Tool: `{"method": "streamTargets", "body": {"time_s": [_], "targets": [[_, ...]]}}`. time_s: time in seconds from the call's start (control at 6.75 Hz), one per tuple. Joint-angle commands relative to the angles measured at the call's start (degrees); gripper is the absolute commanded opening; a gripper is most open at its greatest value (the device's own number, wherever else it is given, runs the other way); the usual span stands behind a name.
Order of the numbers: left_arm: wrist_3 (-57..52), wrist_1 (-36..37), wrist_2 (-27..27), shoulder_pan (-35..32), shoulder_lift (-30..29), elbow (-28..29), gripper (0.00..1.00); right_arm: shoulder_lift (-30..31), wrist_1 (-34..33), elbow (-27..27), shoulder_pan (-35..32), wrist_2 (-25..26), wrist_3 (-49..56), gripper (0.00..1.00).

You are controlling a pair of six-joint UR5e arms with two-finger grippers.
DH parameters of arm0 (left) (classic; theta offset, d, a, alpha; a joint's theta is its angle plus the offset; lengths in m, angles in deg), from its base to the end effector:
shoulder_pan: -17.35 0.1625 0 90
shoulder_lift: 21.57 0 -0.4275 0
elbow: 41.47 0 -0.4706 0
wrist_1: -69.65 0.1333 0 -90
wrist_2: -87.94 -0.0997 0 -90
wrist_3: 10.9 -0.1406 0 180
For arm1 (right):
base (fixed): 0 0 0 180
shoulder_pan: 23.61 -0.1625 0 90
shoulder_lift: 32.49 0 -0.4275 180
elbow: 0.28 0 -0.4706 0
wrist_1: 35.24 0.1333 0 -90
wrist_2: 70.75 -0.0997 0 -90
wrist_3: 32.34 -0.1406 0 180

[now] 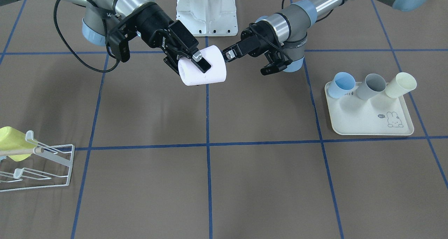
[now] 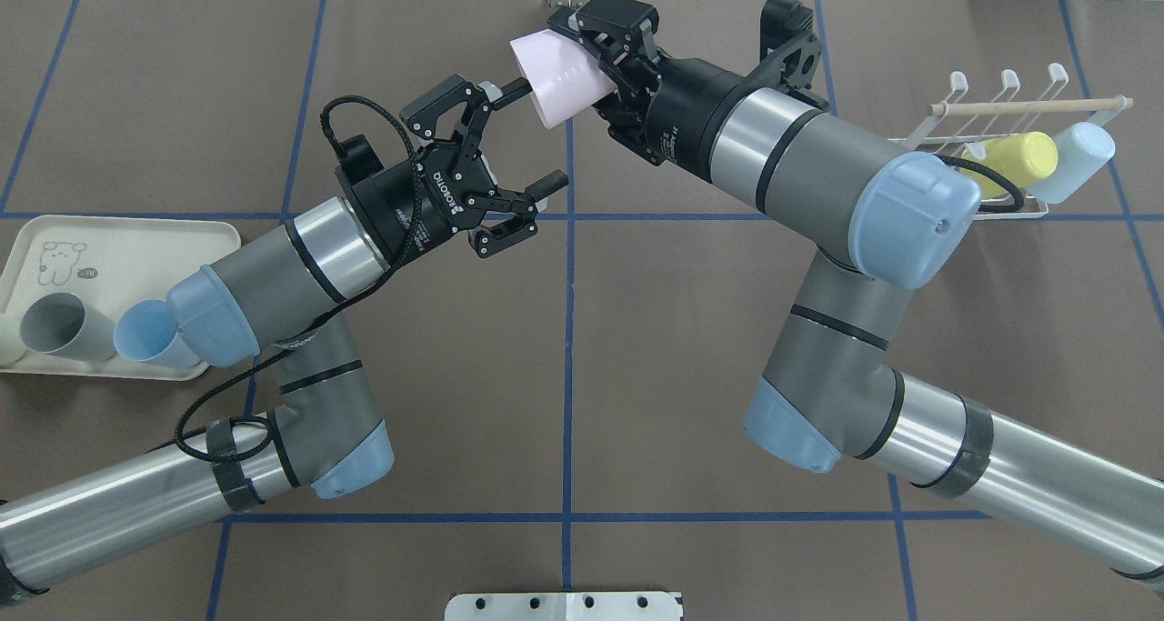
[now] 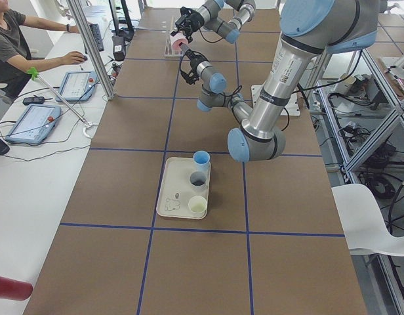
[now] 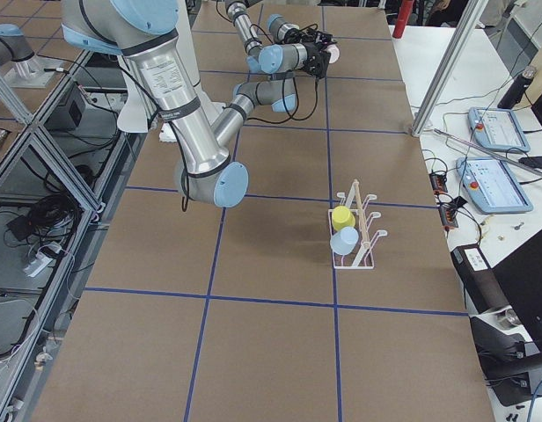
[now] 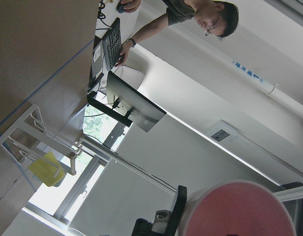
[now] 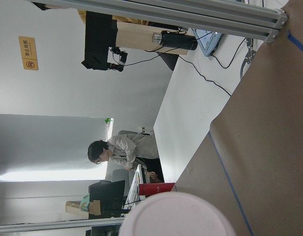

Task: Transfer IKEA cup to right arm and place on rack

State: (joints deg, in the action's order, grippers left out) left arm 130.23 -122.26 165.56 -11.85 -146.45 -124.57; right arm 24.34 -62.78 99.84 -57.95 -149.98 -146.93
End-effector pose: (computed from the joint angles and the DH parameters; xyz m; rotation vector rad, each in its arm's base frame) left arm 0.5326 -0.4849 0.1278 -0.3428 2.4201 -0.9384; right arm -0.4734 -0.5167 0.0642 0.3014 -1.9125 0.8776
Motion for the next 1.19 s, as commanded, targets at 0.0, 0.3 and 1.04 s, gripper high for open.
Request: {"method": "streamTargets", "body": {"time_s": [0.0, 0.3, 1.04], "targets": [[-0.1, 0.0, 0.5, -0.3, 0.1, -0.4, 1.0, 0.6, -0.1, -0.1, -1.4, 0.0, 0.2, 0.0], [-0.6, 0.1, 0.6, -0.4, 0.1, -0.4, 1.0, 2.4, -0.1, -0.2, -4.4, 0.0, 3.7, 0.0], [-19.2, 20.3, 10.0, -4.1, 1.0, -8.0, 1.0, 17.1, -1.0, 0.3, -8.8, 1.0, 24.6, 0.0]]}}
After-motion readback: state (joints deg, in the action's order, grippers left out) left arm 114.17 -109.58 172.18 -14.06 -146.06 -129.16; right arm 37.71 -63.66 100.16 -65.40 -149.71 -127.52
